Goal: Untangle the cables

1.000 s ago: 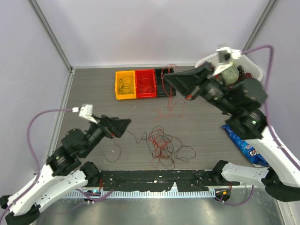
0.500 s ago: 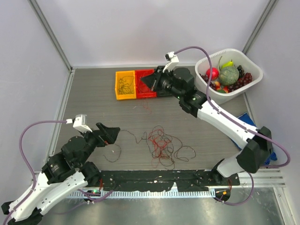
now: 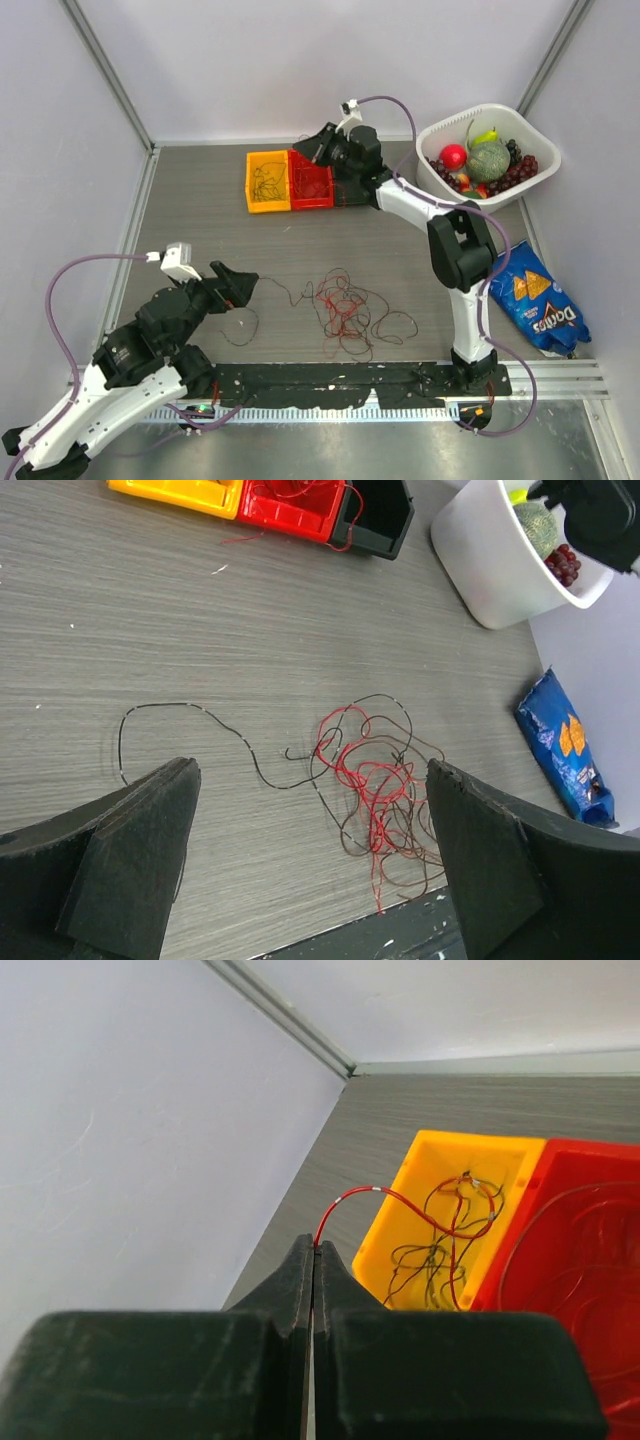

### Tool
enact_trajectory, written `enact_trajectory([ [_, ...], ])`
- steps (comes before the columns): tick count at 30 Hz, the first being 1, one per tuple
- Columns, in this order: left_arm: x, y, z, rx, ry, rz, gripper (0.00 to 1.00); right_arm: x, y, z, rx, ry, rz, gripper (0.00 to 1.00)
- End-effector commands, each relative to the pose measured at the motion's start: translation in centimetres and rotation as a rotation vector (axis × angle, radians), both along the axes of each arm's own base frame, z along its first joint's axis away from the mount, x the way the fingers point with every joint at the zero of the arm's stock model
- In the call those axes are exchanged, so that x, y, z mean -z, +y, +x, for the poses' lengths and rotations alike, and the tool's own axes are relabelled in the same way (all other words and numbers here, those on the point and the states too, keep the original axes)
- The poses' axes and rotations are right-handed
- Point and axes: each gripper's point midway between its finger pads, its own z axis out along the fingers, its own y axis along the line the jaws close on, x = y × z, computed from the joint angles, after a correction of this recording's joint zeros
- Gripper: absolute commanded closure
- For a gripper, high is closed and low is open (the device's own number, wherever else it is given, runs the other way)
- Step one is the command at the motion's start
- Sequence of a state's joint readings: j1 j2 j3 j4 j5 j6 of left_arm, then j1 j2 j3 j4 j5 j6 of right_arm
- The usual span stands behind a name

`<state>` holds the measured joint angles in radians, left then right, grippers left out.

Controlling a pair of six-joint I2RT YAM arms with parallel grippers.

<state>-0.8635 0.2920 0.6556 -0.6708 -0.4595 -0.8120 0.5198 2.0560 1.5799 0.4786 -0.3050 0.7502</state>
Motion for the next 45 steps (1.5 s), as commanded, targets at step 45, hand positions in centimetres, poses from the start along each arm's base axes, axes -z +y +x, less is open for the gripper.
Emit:
enact_trajectory([
  [45, -0.7, -5.8, 3.3, 0.045, 0.077, -0.009, 0.03, 0.7, -6.4, 7.9, -0.204, -0.047, -0.028, 0.99],
])
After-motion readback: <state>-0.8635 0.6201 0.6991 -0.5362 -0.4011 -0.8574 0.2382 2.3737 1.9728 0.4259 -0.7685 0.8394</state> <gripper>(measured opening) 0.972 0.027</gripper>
